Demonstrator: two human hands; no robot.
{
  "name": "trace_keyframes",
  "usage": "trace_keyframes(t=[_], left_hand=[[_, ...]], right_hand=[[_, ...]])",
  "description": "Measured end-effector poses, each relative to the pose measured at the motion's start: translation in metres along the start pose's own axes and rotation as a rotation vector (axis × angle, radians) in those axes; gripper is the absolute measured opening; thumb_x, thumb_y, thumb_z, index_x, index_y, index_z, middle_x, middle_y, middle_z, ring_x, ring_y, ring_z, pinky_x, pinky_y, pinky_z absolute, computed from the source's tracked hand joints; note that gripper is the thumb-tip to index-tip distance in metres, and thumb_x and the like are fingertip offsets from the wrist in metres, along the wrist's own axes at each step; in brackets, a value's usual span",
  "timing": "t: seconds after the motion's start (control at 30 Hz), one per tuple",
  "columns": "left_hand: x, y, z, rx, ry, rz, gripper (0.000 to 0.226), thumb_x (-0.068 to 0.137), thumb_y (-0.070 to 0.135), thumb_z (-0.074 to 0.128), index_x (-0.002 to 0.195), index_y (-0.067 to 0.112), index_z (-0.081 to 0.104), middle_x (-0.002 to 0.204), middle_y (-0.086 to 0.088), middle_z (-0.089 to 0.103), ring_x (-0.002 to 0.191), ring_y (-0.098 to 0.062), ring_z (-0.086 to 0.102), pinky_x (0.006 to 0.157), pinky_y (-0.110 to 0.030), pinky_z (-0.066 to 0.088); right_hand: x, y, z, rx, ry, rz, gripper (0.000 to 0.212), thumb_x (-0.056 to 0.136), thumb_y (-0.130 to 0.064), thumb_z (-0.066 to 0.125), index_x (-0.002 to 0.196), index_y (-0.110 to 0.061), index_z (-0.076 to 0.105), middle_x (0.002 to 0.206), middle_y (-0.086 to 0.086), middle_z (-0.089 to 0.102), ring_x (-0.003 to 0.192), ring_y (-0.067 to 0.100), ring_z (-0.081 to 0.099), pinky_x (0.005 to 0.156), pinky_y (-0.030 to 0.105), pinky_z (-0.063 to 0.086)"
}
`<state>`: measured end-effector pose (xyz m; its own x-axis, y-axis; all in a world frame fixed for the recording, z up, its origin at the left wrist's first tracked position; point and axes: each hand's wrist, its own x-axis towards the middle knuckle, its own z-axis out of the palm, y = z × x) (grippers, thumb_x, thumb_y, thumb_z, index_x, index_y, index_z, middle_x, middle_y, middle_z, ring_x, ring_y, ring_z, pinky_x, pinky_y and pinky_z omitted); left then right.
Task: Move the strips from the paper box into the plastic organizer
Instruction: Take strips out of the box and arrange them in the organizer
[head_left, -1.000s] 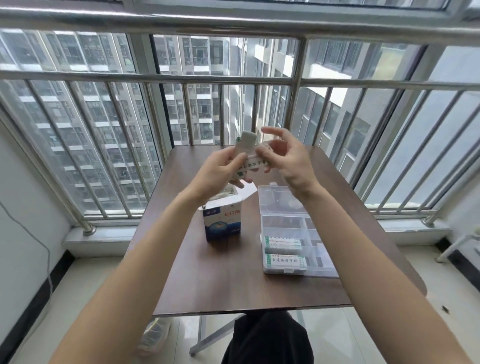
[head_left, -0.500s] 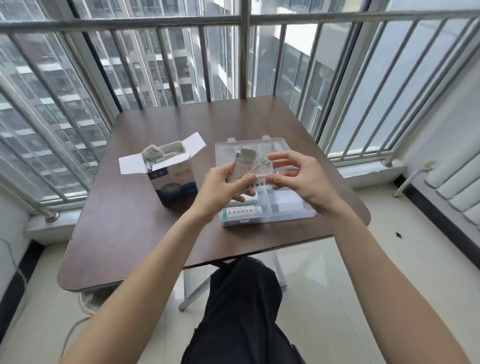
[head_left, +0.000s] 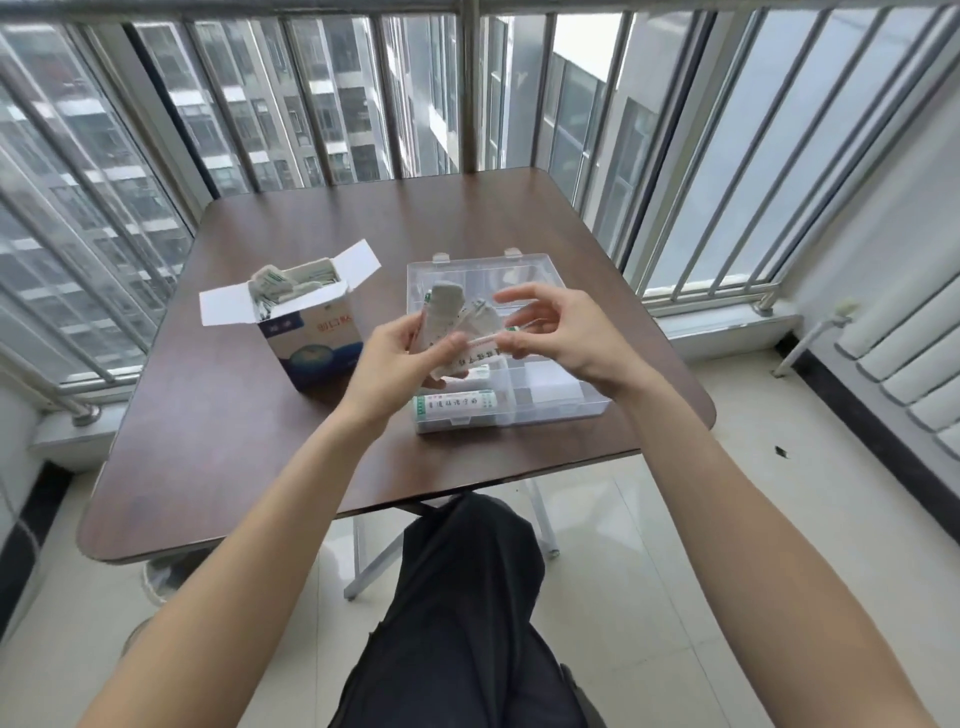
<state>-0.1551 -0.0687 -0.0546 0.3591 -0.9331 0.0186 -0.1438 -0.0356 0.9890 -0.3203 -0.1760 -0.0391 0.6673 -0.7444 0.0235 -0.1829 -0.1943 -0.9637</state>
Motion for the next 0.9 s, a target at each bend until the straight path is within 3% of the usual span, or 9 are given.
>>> trace_keyframes(t=[0.13, 0.23, 0.3, 0.43, 0.63, 0.7, 0.77, 0.83, 0.9], left_hand=[[-0.007, -0.008, -0.023, -0.021, 0.202, 0.081, 0.01, 0.086, 0.015, 0.067, 0.093, 0.022, 0.063, 0.078, 0.007, 0.069, 0.064, -0.009, 0.068, 0.056, -0.018, 0.049], [-0.011, -0.014, -0.041, 0.017, 0.212, 0.09, 0.01, 0.081, 0.019, 0.072, 0.086, 0.023, 0.064, 0.069, 0.008, 0.068, 0.062, -0.009, 0.067, 0.059, -0.024, 0.048], [-0.012, -0.018, -0.046, 0.005, 0.195, 0.068, 0.01, 0.08, 0.02, 0.073, 0.085, 0.022, 0.065, 0.068, 0.006, 0.069, 0.062, -0.01, 0.066, 0.062, -0.028, 0.048], [-0.012, -0.021, -0.047, -0.007, 0.15, 0.018, 0.007, 0.085, 0.015, 0.068, 0.089, 0.019, 0.064, 0.065, 0.008, 0.069, 0.062, -0.006, 0.065, 0.058, -0.02, 0.05], [-0.014, -0.018, -0.043, -0.04, 0.101, -0.015, 0.011, 0.084, 0.015, 0.068, 0.091, 0.023, 0.063, 0.072, 0.012, 0.07, 0.064, -0.003, 0.065, 0.052, -0.015, 0.047], [-0.013, -0.016, -0.04, -0.046, 0.09, -0.012, 0.012, 0.084, 0.015, 0.068, 0.09, 0.024, 0.064, 0.072, 0.013, 0.07, 0.064, -0.002, 0.066, 0.052, -0.014, 0.046], [-0.012, -0.015, -0.037, -0.049, 0.078, -0.012, 0.013, 0.084, 0.016, 0.069, 0.091, 0.025, 0.064, 0.073, 0.013, 0.07, 0.064, -0.003, 0.066, 0.052, -0.014, 0.046], [-0.011, -0.015, -0.034, -0.048, 0.064, -0.009, 0.014, 0.083, 0.016, 0.069, 0.092, 0.025, 0.064, 0.074, 0.013, 0.071, 0.065, -0.004, 0.066, 0.053, -0.014, 0.047], [-0.01, -0.016, -0.032, -0.046, 0.047, -0.001, 0.015, 0.083, 0.017, 0.07, 0.094, 0.025, 0.064, 0.075, 0.012, 0.071, 0.066, -0.004, 0.066, 0.052, -0.015, 0.047]], right_hand=[[-0.001, 0.005, 0.002, -0.041, -0.014, -0.014, 0.023, 0.081, -0.001, 0.071, 0.103, -0.004, 0.068, 0.078, 0.011, 0.066, 0.065, 0.014, 0.063, 0.065, 0.022, 0.053], [-0.006, 0.01, 0.017, -0.127, -0.038, 0.016, 0.007, 0.082, -0.001, 0.068, 0.089, 0.0, 0.07, 0.066, 0.008, 0.065, 0.055, 0.009, 0.058, 0.057, 0.02, 0.05], [-0.005, 0.011, 0.03, -0.271, -0.046, 0.012, 0.001, 0.081, -0.008, 0.071, 0.081, -0.007, 0.072, 0.064, 0.002, 0.067, 0.055, 0.007, 0.058, 0.057, 0.021, 0.048], [-0.001, 0.014, 0.048, -0.622, 0.023, -0.036, 0.008, 0.075, -0.029, 0.074, 0.071, -0.024, 0.07, 0.068, -0.012, 0.066, 0.067, 0.005, 0.058, 0.067, 0.029, 0.049], [-0.002, 0.01, 0.05, -0.871, 0.019, -0.057, 0.018, 0.075, -0.042, 0.074, 0.077, -0.025, 0.072, 0.081, -0.006, 0.05, 0.077, 0.011, 0.047, 0.06, 0.027, 0.031], [-0.002, 0.009, 0.048, -0.784, 0.063, -0.075, 0.014, 0.078, -0.039, 0.072, 0.077, -0.025, 0.071, 0.078, -0.007, 0.051, 0.072, 0.008, 0.045, 0.064, 0.026, 0.033], [-0.002, 0.006, 0.046, -0.514, 0.14, -0.055, 0.011, 0.084, -0.032, 0.067, 0.077, -0.024, 0.068, 0.069, -0.015, 0.055, 0.064, 0.003, 0.049, 0.065, 0.021, 0.036], [-0.001, 0.002, 0.047, -0.229, 0.166, 0.011, 0.018, 0.089, -0.034, 0.062, 0.079, -0.019, 0.067, 0.056, -0.016, 0.057, 0.052, -0.001, 0.05, 0.058, 0.017, 0.037], [-0.001, -0.002, 0.051, -0.117, 0.151, 0.067, 0.02, 0.088, -0.035, 0.063, 0.08, -0.017, 0.067, 0.049, -0.01, 0.056, 0.043, 0.001, 0.045, 0.048, 0.016, 0.036]])
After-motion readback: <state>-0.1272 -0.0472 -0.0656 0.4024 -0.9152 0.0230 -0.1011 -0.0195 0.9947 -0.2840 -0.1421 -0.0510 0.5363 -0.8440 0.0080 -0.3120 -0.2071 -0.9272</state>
